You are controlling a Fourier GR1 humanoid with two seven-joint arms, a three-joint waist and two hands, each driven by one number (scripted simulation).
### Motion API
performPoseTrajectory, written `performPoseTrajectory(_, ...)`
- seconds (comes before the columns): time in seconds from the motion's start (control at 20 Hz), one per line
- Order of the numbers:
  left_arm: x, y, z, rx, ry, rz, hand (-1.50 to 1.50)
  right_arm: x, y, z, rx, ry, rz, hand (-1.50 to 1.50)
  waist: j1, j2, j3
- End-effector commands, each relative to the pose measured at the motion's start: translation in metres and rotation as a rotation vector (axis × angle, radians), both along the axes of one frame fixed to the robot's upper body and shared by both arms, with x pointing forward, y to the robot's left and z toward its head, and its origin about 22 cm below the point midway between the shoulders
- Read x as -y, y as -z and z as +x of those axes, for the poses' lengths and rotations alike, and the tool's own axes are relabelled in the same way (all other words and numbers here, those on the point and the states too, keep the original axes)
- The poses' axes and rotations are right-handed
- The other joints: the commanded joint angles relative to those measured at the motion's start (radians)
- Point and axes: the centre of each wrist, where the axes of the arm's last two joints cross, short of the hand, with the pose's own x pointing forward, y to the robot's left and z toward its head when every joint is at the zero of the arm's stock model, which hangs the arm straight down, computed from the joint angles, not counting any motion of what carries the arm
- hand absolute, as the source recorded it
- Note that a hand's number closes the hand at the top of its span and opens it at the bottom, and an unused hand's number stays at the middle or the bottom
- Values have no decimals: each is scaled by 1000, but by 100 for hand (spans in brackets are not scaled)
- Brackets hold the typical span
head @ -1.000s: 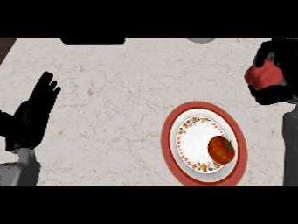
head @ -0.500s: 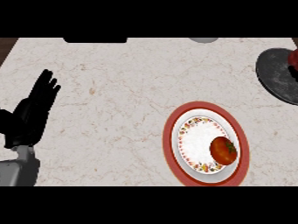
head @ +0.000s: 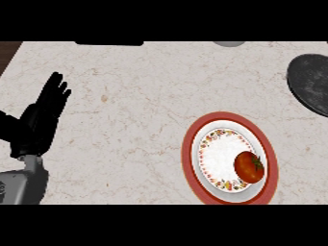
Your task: Pick the bell pepper from the plate and place it in the pan
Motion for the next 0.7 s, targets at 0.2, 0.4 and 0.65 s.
performPoseTrajectory(0.2, 13, 5, 1, 14, 27, -15, 0, 17, 48, 4, -38, -62, 52, 150, 30, 14, 2)
performPoseTrajectory(0.4, 5, 7, -2, -3, 36, 26, 0, 25, 59, -1, -74, -50, 29, 150, 31, 14, 2)
performPoseTrajectory(0.65, 10, -2, 4, 17, 42, 1, 0, 27, 91, -14, -194, 137, 159, -150, 41, 24, 4)
